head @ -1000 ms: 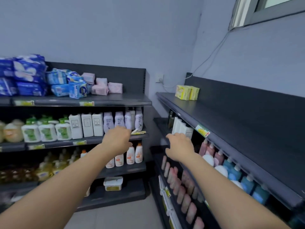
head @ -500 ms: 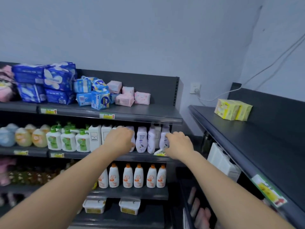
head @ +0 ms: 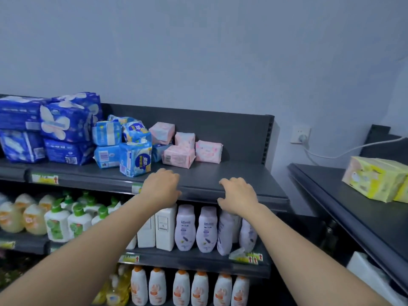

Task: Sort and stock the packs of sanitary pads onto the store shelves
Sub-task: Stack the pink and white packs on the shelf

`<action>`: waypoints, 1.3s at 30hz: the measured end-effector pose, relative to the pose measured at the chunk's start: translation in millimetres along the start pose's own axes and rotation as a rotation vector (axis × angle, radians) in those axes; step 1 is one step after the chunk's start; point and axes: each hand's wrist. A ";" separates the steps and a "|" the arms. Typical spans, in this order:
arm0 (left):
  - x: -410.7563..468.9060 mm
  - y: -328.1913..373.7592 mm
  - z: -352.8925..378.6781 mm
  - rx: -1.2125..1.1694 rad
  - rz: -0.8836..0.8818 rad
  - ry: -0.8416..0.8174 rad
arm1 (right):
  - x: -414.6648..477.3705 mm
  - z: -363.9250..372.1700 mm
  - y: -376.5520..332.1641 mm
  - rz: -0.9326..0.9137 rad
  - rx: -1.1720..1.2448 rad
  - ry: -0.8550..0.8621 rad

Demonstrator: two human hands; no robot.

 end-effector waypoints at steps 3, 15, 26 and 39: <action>49.6 -19.9 17.8 0.006 0.004 0.015 | 49.8 11.5 -2.1 -0.005 0.002 0.017; 185.7 -54.0 93.7 -0.149 -0.217 -0.080 | 194.8 63.5 2.3 -0.151 0.114 -0.060; 256.3 -72.4 121.2 -0.781 -0.397 -0.038 | 283.8 83.8 23.3 -0.337 0.486 -0.126; 292.4 -57.8 90.9 -1.051 -0.522 -0.288 | 312.9 74.7 72.6 -0.088 1.114 -0.339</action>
Point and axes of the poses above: each hand's wrist, its own x-axis towards the middle knuckle, its own z-axis out of the palm, y = z × x, and after that the axes turned 1 degree about y, right-handed
